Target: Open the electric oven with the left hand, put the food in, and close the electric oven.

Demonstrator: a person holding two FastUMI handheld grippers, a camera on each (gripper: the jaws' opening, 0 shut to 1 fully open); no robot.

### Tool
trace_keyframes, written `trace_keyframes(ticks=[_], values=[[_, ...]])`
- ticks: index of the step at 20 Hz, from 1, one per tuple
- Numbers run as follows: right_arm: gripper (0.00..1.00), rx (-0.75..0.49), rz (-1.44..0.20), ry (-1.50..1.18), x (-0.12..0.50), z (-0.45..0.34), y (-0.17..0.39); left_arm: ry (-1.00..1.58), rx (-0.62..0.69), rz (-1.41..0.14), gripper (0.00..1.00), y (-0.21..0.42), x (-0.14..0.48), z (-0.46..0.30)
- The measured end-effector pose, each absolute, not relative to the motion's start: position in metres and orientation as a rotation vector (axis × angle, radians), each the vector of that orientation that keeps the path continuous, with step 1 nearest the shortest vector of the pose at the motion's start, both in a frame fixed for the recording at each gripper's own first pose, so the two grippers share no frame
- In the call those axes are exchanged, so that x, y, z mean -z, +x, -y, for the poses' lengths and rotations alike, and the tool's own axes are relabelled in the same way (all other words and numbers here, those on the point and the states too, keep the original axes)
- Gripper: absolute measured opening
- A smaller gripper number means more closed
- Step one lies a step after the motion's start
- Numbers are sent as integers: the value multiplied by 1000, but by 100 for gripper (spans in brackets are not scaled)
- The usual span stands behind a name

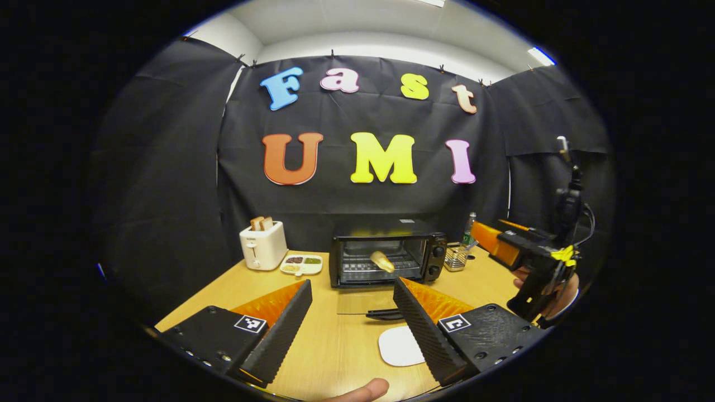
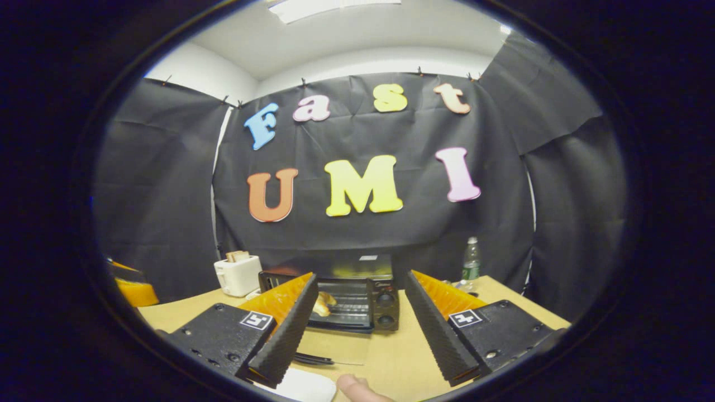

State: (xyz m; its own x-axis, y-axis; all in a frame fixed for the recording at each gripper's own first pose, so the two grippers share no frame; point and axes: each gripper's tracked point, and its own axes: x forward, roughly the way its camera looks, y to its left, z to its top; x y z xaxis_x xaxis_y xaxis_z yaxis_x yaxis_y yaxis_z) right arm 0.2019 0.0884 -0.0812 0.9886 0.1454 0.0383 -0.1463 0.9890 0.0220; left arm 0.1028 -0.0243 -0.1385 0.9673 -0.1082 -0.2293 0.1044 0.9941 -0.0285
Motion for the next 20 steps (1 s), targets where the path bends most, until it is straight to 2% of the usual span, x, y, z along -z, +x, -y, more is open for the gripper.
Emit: trace_keyframes(ticks=[6, 10, 12, 16, 20], values=[[100, -94, 40, -15, 78, -35, 160, -54, 228, -419, 94, 152, 224, 95], [95, -80, 46, -22, 80, -11, 145, -36, 217, -547, 94, 168, 276, 112], [99, -66, 45, -22, 83, 2, 142, -50, 242, -596, 94, 167, 293, 125], [95, -73, 62, 18, 86, 11, 139, -27, 218, -668, 94, 175, 318, 126], [96, -72, 83, 5, 89, 15, 140, 1, 176, -738, 94, 189, 344, 121]])
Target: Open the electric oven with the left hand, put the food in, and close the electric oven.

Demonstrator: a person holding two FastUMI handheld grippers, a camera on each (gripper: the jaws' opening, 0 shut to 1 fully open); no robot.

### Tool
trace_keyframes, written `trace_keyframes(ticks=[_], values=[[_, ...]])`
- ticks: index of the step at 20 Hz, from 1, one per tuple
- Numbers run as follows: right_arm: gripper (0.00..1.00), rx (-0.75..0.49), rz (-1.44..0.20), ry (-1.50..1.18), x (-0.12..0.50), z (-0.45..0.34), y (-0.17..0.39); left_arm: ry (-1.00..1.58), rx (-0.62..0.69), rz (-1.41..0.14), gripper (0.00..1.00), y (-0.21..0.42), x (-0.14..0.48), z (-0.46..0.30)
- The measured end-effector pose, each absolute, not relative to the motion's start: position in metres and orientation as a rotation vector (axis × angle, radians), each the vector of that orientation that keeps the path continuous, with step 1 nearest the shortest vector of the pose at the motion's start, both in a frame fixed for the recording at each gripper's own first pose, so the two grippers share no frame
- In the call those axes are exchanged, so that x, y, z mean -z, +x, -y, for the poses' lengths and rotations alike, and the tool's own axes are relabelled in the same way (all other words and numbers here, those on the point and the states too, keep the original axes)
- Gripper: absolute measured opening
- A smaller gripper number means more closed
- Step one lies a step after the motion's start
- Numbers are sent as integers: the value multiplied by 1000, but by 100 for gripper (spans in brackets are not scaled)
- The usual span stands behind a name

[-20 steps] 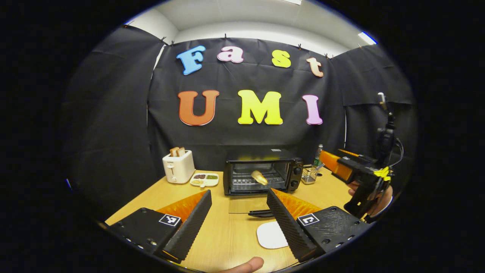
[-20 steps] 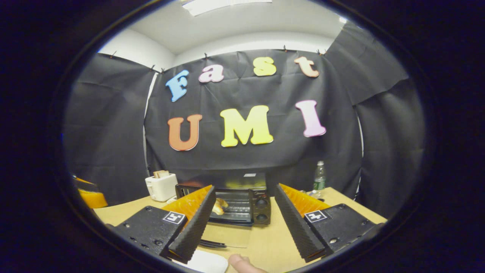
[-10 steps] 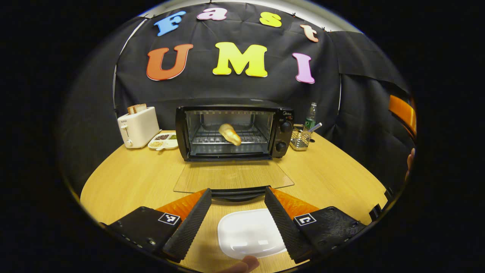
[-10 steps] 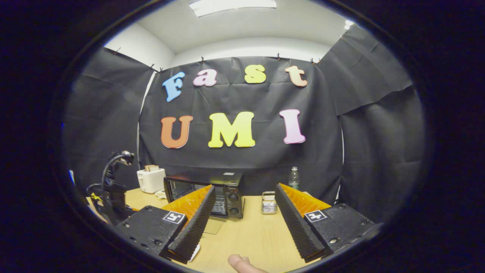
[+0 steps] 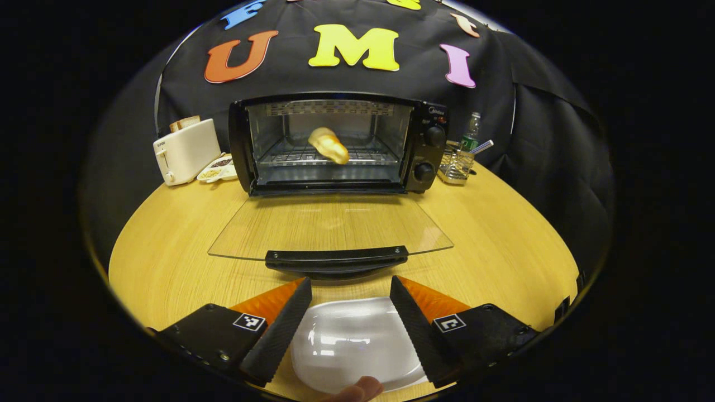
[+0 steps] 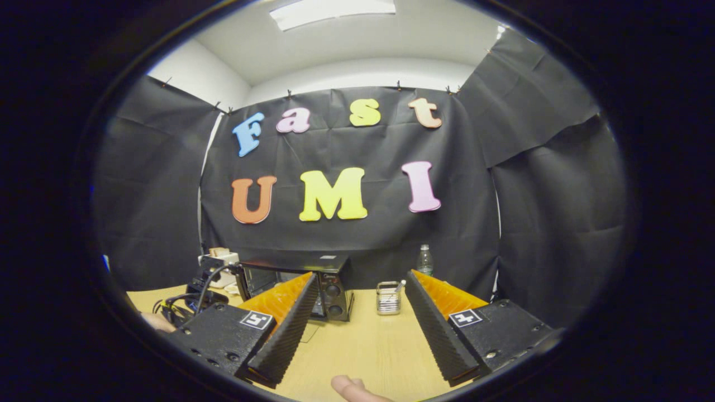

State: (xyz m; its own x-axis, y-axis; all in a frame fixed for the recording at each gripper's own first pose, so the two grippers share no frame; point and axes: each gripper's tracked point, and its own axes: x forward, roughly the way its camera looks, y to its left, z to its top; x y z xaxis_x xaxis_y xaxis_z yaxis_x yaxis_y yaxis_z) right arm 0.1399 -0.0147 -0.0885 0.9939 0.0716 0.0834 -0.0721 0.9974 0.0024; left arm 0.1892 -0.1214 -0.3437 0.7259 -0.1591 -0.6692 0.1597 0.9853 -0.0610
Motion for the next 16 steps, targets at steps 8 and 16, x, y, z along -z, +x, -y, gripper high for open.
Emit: trace_keyframes(ticks=[8, 16], values=[[99, -68, 87, 5, 92, 11, 146, -31, 150, -783, 93, 196, 342, 120], [97, -57, 85, -15, 85, 9, 133, 22, 112, -629, 93, 224, 279, 109]])
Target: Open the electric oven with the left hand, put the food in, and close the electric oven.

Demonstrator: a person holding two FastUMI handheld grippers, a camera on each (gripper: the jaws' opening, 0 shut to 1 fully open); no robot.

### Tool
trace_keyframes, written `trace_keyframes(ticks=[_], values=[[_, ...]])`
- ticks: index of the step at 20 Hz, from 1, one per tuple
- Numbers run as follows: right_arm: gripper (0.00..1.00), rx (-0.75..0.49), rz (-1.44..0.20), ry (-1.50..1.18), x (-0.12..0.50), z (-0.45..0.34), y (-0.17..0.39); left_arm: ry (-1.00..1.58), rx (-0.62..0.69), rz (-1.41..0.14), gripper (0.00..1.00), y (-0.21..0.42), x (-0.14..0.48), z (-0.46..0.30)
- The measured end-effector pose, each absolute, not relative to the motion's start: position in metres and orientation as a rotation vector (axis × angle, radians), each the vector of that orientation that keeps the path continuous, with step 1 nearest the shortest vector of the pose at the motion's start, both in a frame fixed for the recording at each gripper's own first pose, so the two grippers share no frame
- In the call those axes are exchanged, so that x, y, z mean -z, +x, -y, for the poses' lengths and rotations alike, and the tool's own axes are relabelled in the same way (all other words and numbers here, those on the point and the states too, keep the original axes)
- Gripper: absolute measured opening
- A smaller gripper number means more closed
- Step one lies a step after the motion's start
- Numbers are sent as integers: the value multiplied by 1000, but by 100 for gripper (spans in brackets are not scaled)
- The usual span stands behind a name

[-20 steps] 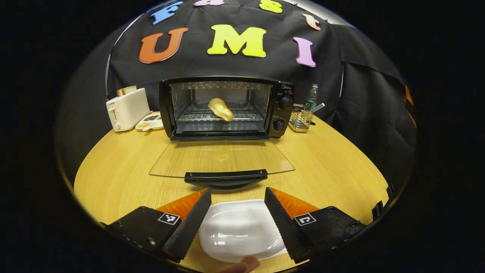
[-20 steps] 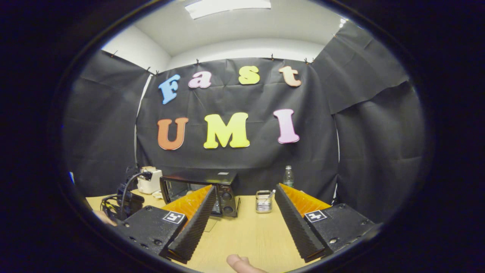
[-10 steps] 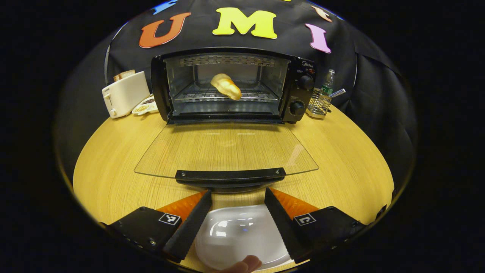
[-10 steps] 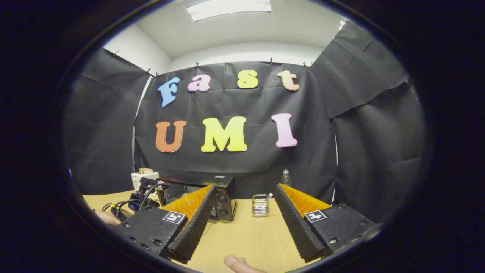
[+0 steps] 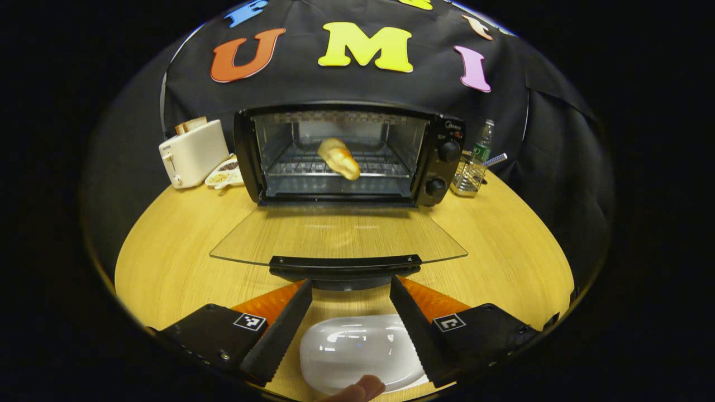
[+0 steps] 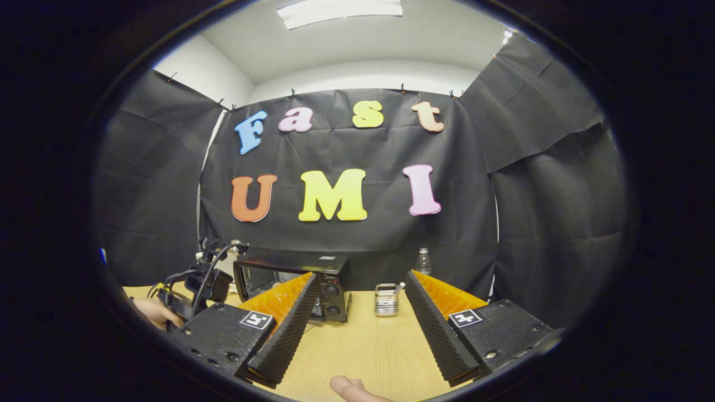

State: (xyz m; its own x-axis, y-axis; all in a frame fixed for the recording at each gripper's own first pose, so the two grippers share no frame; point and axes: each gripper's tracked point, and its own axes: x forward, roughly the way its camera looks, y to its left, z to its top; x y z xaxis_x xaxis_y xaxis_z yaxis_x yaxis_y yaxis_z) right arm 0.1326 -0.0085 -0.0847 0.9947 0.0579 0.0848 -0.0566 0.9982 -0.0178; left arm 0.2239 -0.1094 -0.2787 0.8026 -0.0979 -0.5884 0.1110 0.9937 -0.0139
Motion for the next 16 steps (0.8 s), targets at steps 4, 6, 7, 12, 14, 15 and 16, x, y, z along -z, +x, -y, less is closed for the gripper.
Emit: trace_keyframes(ticks=[4, 6, 7, 12, 14, 15, 16], values=[[99, -48, 89, -21, 77, 11, 114, -58, 144, -542, 94, 223, 223, 119], [99, -45, 101, -22, 73, 10, 105, -37, 133, -421, 93, 215, 179, 108], [99, -45, 99, -21, 72, 10, 100, -27, 128, -367, 93, 210, 160, 102], [100, -58, 119, -13, 58, 2, 81, -38, 148, -277, 93, 171, 121, 97], [100, -70, 130, -10, 55, 0, 72, -40, 160, -270, 93, 167, 122, 99], [100, -72, 130, -13, 56, 0, 71, -31, 176, -280, 93, 171, 130, 104], [99, -73, 127, -21, 59, 0, 72, -21, 178, -302, 93, 179, 143, 105]])
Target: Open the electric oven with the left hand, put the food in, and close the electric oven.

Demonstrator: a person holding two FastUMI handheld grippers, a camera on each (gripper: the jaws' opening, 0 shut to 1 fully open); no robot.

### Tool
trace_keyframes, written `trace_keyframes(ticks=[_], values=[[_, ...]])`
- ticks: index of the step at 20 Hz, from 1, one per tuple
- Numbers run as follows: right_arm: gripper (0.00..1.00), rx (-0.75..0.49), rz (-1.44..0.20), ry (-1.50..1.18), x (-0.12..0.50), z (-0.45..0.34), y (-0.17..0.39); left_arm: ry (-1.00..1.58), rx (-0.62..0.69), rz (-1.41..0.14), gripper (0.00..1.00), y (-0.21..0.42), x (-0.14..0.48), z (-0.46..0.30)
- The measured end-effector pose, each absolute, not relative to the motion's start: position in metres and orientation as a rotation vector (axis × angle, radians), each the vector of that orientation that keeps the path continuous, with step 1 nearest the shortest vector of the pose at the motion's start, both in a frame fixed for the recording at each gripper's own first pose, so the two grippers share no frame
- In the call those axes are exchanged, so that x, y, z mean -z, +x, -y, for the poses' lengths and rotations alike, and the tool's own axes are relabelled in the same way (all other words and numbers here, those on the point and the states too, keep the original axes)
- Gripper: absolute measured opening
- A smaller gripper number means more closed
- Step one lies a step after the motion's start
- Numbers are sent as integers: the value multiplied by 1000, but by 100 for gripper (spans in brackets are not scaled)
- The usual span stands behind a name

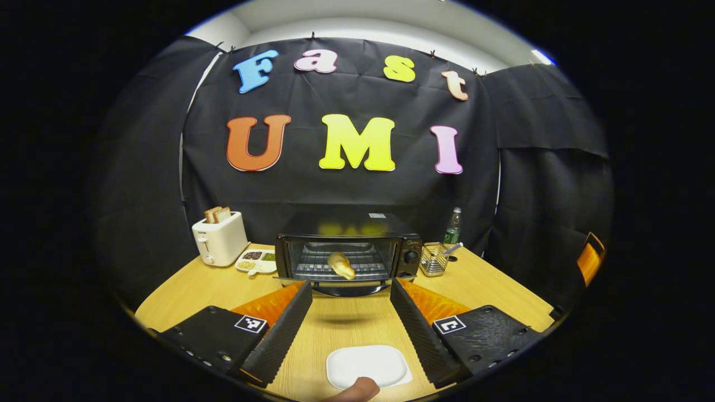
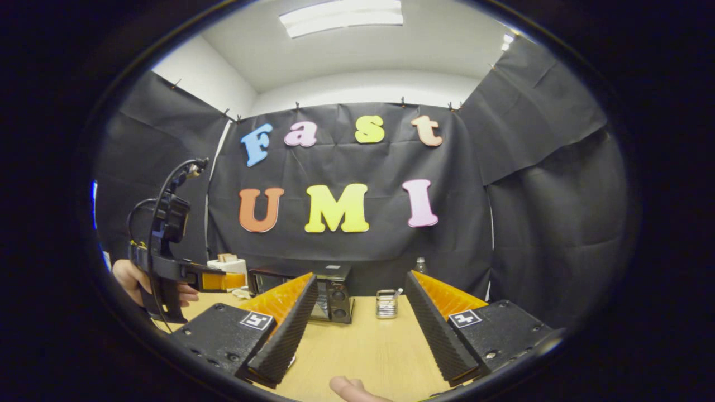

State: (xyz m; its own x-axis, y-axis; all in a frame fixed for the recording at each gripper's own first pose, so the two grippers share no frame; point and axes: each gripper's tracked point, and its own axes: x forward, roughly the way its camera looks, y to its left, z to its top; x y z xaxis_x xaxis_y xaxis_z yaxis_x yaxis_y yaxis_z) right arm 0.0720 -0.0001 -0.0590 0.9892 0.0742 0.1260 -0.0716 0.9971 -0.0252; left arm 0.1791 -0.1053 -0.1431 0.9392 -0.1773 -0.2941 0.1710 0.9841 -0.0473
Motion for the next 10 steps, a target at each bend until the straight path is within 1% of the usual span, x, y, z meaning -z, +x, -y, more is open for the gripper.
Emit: trace_keyframes(ticks=[2, 6, 9, 10], values=[[96, -66, 121, -31, 63, 4, 75, -21, 152, -382, 93, 194, 180, 100], [99, -62, 101, -15, 74, 10, 89, -37, 148, -486, 93, 226, 232, 105], [100, -60, 87, -12, 82, 13, 100, -40, 138, -497, 94, 255, 247, 107], [99, -61, 84, -14, 84, 13, 104, -62, 167, -507, 93, 254, 243, 113]])
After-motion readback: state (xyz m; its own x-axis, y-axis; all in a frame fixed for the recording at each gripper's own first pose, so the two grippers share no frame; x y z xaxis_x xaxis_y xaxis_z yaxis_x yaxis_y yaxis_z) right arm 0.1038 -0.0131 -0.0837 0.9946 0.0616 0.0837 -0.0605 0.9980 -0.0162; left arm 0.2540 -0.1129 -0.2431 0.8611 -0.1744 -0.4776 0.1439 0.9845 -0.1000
